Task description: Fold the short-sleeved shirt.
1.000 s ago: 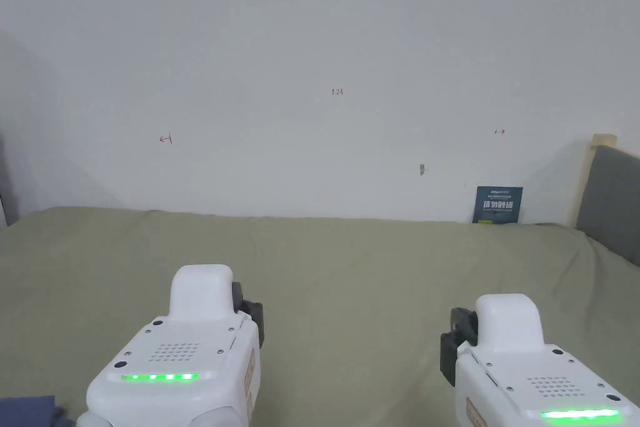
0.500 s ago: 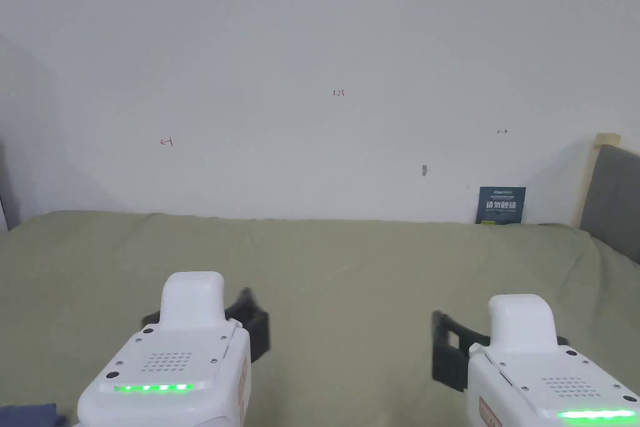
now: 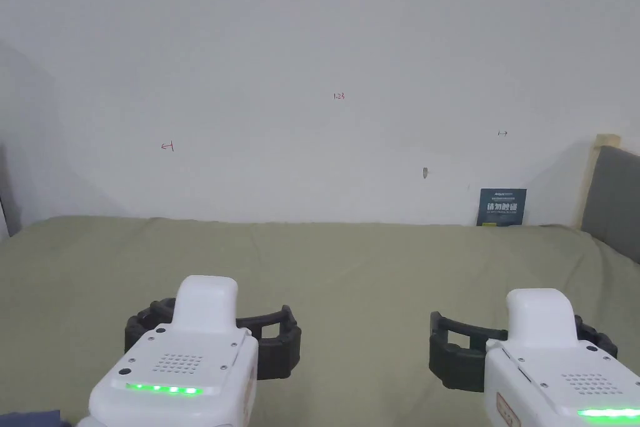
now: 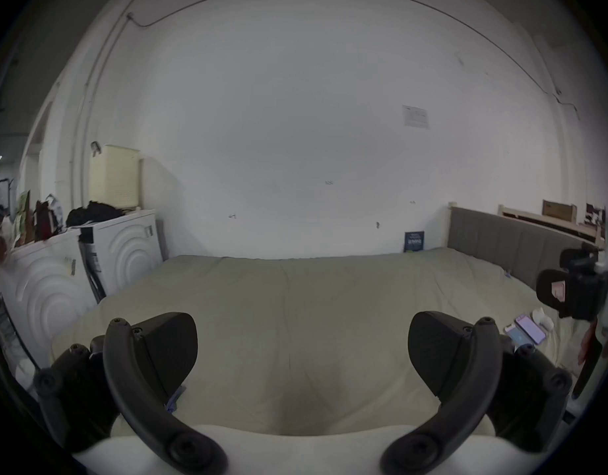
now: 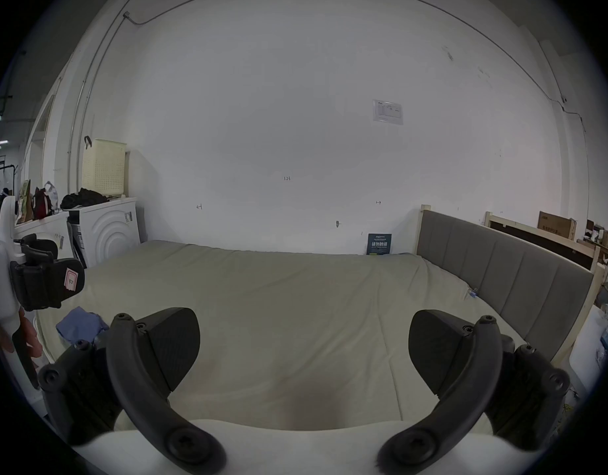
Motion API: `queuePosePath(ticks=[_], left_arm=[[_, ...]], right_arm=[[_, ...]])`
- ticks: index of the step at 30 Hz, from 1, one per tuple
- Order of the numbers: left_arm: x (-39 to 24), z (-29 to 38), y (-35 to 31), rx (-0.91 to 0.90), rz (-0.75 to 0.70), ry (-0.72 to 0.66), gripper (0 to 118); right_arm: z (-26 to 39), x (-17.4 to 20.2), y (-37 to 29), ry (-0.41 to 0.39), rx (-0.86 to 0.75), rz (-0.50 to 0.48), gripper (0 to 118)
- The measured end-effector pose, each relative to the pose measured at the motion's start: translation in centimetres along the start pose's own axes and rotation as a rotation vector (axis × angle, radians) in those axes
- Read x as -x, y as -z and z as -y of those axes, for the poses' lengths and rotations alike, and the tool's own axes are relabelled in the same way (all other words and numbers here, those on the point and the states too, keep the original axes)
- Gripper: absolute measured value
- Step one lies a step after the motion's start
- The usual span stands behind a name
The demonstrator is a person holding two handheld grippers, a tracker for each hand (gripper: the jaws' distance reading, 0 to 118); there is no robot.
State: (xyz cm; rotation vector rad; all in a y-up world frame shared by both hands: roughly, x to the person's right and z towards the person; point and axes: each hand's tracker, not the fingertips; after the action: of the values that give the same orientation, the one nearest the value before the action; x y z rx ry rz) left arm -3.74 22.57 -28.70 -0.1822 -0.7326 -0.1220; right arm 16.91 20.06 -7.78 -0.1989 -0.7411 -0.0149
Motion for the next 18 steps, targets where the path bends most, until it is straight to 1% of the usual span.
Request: queuePosePath(ticks=[2, 4, 7, 9, 10, 12, 15, 16, 18], left_arm=[[-0.8, -0.7, -0.7, -0.011, 0.015, 0.003, 118], [-1.0, -1.1, -1.2, 0.006, 0.013, -0.013, 118], [0.2, -0.6, 0.9, 0.005, 0.007, -0.016, 118], [0.2, -0.6, 1.3, -0.016, 0.000, 0.013, 118], [-0.7, -0.3, 0.2, -0.033, -0.023, 0.006, 118], [-0.6, -0.5, 0.1, -0.024, -0.014, 0.002, 118], [0.2, -0.4, -0.1, -0.032, 0.058, -0.109, 118], [0.6, -0.6, 0.1, -0.013, 0.090, -0.125, 118], [0.9, -0.8, 0.2, -0.002, 0.085, -0.136, 118]], right_arm=[[0.2, 0.4, -0.1, -0.004, 0.004, -0.002, 118], [0.2, -0.4, -0.1, -0.004, 0.007, -0.001, 118], [0.0, -0.5, -0.1, -0.004, 0.012, -0.008, 118], [0.0, -0.3, -0.2, -0.004, 0.023, -0.008, 118], [0.1, -0.2, -0.2, -0.005, 0.027, -0.011, 118], [0.2, -0.7, 0.1, -0.004, 0.028, -0.009, 118], [0.0, -0.9, -0.1, 0.007, 0.022, -0.015, 118], [-0.1, -0.9, -0.2, 0.008, 0.018, -0.021, 118], [-0.1, -0.7, -0.5, 0.002, 0.020, -0.022, 118]])
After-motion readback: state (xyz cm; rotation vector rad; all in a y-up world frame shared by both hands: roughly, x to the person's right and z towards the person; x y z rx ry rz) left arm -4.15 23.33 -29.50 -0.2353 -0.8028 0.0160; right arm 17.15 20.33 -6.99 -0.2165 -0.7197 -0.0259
